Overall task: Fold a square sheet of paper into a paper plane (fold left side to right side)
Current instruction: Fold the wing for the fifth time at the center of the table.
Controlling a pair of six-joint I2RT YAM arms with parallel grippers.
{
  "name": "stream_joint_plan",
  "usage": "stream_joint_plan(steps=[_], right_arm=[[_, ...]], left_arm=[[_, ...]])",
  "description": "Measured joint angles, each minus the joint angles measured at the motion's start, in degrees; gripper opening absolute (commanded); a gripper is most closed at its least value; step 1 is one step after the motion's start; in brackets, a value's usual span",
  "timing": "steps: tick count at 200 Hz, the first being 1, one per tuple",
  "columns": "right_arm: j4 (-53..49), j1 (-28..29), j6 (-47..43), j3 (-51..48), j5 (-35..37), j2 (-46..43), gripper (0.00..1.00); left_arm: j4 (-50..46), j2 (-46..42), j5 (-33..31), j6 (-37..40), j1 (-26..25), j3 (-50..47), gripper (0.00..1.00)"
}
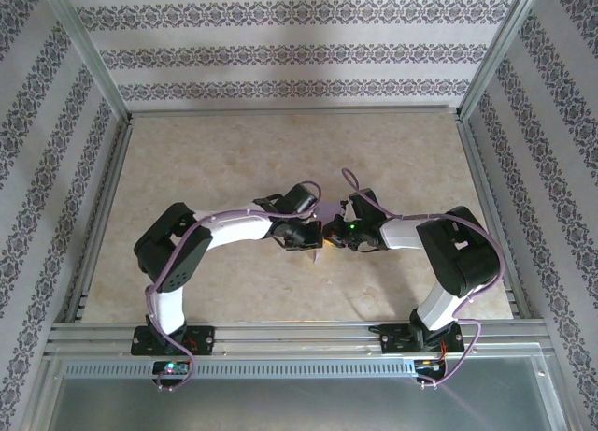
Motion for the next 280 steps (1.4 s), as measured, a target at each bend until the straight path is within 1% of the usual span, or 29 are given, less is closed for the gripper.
stream_joint_plan(steps=[39,86,150,203,280], right_arm=[[0.0,0.0,-0.2,0.0,0.0,0.0,0.0],[0.4,0.5,-0.6,0.0,0.2,0.1,0.0],[0.6,1.2,-1.1,0.2,0.6,0.2,0.0],[0.4,1.5,-1.2,0.5,0.6,0.4,0.0],[0.4,1.5,-1.5,0.5,0.6,0.4,0.0]], left_arm=[[3.0,-5.4,5.1,-3.2,0.2,-2.9,0.03],[4.5,-4.3,7.8,-5.7,0.2,-7.6,0.01],[6.8,-0.2,8.6,-6.2,0.2,-7.1,0.0],[7.0,0.9,8.4,-6.2,0.2,-4.9,0.0],[7.0,3.2,7.9,-6.2,0.2,-4.9,0.0]])
